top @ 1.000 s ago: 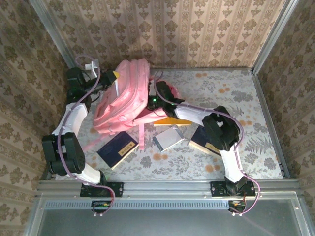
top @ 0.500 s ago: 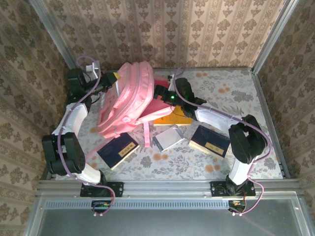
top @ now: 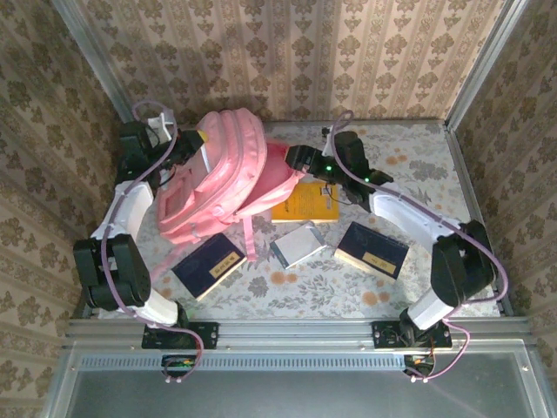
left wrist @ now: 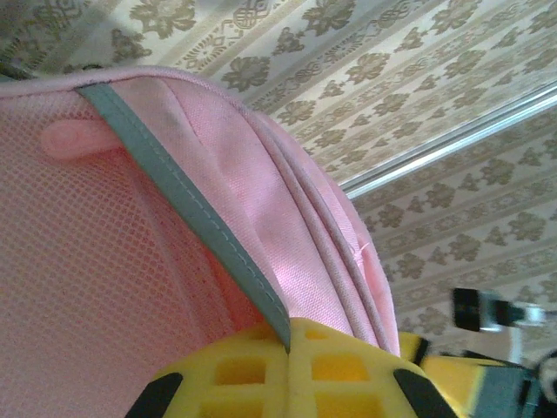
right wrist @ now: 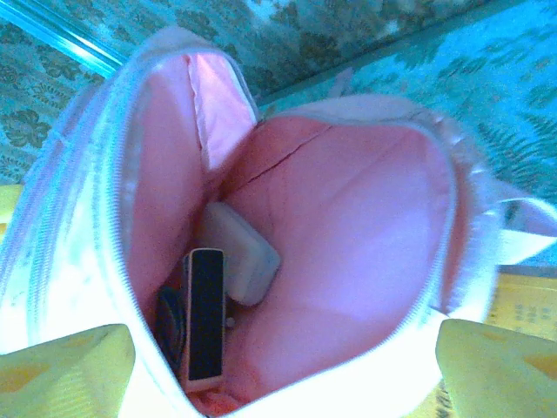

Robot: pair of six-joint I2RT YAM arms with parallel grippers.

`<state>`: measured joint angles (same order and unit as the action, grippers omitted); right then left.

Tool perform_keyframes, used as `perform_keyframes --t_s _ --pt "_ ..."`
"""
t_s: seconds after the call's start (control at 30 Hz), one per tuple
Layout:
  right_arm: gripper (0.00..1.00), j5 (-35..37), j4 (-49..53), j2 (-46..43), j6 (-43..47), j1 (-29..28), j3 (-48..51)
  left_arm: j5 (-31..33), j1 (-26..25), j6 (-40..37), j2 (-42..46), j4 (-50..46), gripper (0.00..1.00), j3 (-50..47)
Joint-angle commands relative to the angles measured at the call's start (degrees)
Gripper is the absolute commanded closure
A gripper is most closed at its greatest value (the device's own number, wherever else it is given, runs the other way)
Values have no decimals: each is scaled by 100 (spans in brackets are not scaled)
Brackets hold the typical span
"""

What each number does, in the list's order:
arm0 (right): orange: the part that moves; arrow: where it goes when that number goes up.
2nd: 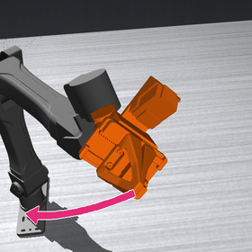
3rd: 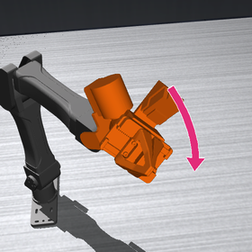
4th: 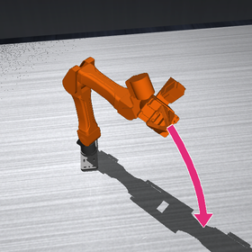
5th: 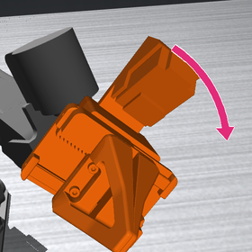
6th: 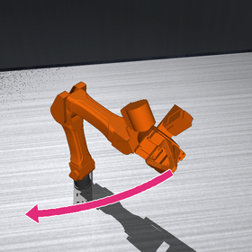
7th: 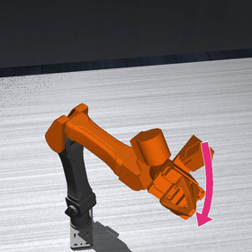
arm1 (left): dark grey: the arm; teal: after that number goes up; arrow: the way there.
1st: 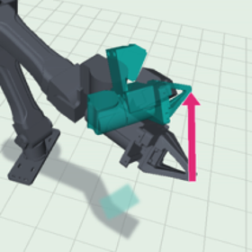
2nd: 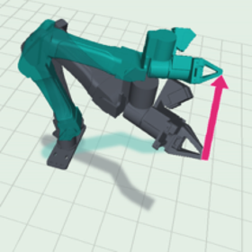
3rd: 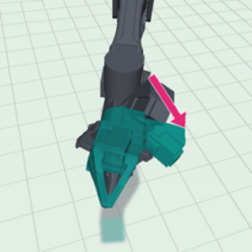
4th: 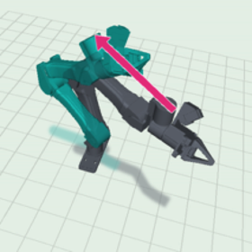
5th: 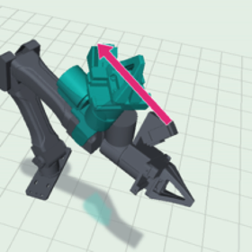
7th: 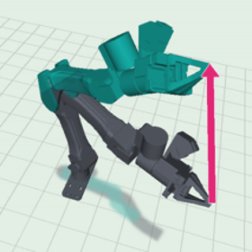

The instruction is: Pack the student bag

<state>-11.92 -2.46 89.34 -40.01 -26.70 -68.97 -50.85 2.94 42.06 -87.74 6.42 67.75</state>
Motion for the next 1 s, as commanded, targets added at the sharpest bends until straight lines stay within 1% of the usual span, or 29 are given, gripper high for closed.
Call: perform_keyframes --t_s 0.0,0.07,0.17,0.23,0.27,0.33,0.43,0.57,0.63,0.77,0.8,0.87,0.93,0.97 --pt "10 386 622 -765 890 -20 146 395 -168 -1046 -179 -890 93 642" --pt "11 524 810 -1119 1004 -17 341 611 -357 -1426 -314 -1424 90 874" --pt "12 604 1094 -1518 999 -20 701 1067 -627 -1863 -473 -2097 78 1117" --pt "13 590 1484 -1646 878 -20 856 1242 -764 -1979 -516 -2308 71 1188" --pt "14 548 1696 -1678 825 -20 922 1354 -836 -2037 -505 -2397 66 1220" --pt "15 460 1962 -1724 813 -20 1104 1720 -995 -2191 -435 -2642 60 1307" --pt "15 356 1990 -1887 882 -27 1579 2099 -1243 -2452 -288 -3123 55 1539" --pt "16 625 2261 -1868 1103 -163 1865 2501 -1686 -2600 209 -3500 51 1617" --pt "15 801 2345 -1826 1211 -297 1941 2575 -1964 -2499 549 -3496 50 1384" --pt "14 974 2290 -1734 1387 -422 2127 2692 -2644 -1990 1301 -3160 48 336" --pt "14 994 2263 -1699 1408 -431 2154 2738 -2848 -1796 1459 -2982 48 -11" --pt "12 990 2199 -1643 1462 -444 2202 3030 -3441 -1370 1752 -2775 48 -741" --pt "10 928 2040 -1605 1511 -450 2270 3174 -3903 -955 1945 -2521 47 -1375" --pt "9 958 1972 -1561 1492 -456 2291 3374 -4095 -704 2008 -2537 46 -1626"
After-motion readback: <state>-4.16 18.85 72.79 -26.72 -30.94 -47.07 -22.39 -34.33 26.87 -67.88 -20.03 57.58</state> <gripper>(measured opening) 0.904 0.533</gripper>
